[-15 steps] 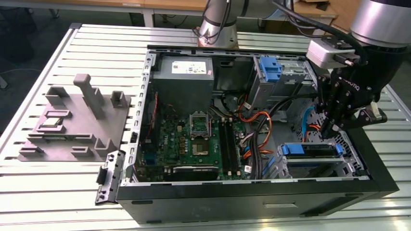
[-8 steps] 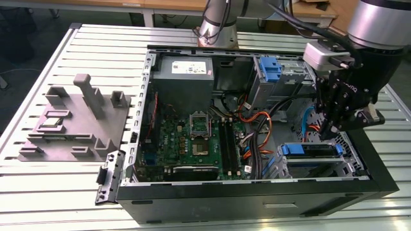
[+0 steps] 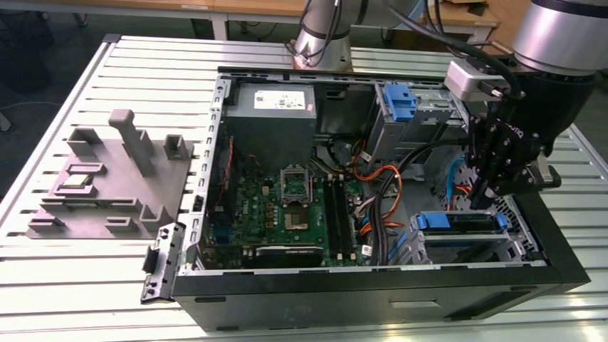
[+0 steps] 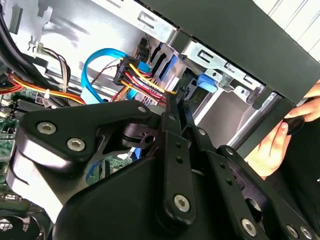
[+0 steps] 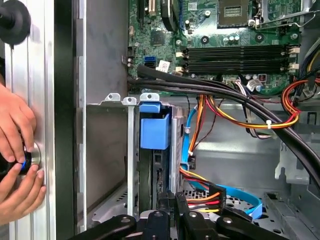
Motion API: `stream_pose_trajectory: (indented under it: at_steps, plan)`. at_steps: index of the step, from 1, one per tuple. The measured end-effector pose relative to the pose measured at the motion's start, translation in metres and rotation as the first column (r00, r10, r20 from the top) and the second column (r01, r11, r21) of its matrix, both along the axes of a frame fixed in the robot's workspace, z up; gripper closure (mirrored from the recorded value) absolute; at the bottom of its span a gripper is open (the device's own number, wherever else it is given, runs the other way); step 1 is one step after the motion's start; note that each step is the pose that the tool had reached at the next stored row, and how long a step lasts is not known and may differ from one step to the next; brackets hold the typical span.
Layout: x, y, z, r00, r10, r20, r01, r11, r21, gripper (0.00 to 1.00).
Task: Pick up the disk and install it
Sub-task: 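Insert the first disk wire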
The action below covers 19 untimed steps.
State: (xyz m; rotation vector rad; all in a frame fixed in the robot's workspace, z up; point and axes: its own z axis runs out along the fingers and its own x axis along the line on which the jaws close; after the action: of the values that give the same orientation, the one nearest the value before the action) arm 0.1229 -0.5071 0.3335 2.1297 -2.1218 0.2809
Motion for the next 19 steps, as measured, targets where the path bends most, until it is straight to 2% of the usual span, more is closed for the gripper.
stream_pose_trajectory:
  at_steps: [5,11,14,16,17,18,19]
  plan:
    - [0.0001,-0.0020,0.0003,1.0000,0.000,0.0009,0.000,1.0000,0.0007,0.83]
    - [-0.0003,-0.0022,0.0027,1.0000,0.000,0.0035,0.000,1.0000,0.0034,0.83]
    - [-0.0004,-0.0044,0.0029,1.0000,0.000,0.0035,0.000,1.0000,0.0058,0.83]
    - [-0.0004,-0.0076,0.0029,1.0000,0.000,0.0035,0.000,0.9999,0.0137,0.83]
    - [-0.0004,-0.0086,0.0028,1.0000,0.000,0.0035,0.000,0.9998,0.0218,0.83]
    - [-0.0004,-0.0094,0.0028,1.0000,0.000,0.0035,0.000,0.9995,0.0322,0.83]
    - [-0.0004,-0.0101,0.0028,1.0000,0.000,0.0035,0.000,0.9989,0.0467,0.83]
